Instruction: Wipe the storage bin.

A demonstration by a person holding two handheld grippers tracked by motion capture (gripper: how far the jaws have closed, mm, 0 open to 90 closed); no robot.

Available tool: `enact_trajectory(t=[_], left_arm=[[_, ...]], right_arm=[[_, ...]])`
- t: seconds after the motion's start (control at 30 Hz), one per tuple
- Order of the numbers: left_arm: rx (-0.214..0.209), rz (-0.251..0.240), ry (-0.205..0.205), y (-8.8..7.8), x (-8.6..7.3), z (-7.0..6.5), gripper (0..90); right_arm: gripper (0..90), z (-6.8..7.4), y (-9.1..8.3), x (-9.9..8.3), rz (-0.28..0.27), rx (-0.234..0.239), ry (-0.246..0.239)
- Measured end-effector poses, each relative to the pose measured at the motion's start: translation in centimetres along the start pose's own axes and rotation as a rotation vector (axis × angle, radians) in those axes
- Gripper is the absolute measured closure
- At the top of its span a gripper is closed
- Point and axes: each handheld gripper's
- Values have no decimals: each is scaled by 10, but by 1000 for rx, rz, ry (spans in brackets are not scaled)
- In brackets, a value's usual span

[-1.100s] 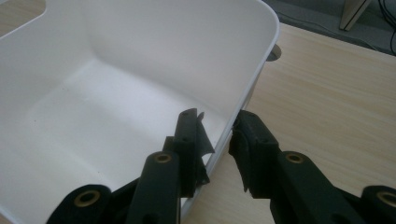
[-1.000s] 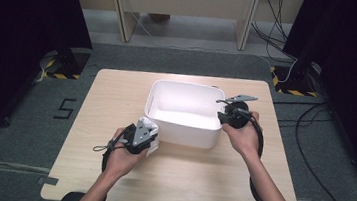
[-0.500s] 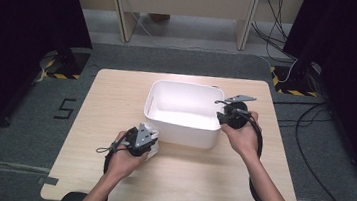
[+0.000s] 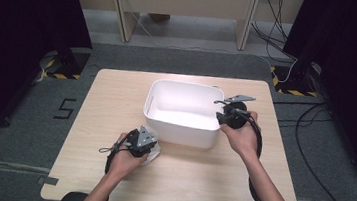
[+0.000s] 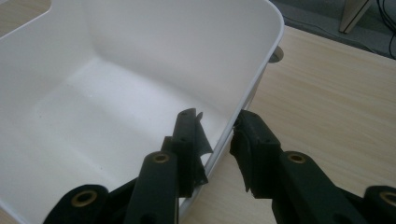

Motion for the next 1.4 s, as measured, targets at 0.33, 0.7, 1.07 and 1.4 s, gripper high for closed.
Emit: enact_trajectory(t=[0.33,0.7,1.07,1.4], left_arm=[[-5,17,3,3,3,-2,773],[-28,-1,9,6,11,-12,773],[-9,-20,-5,4,13,-12,776],[1,-61,5,-5,24,-12,776]], right_arm=[[704,2,0,0,2,-7,7],[703,2,0,0,2,-7,10],[700,3,0,0,4,-5,4],[699,3,0,0,2,-2,-1]])
Point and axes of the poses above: each handheld gripper's, and its own axes: y roughly forward along the jaws, x roughly out of its top, z roughly to its left
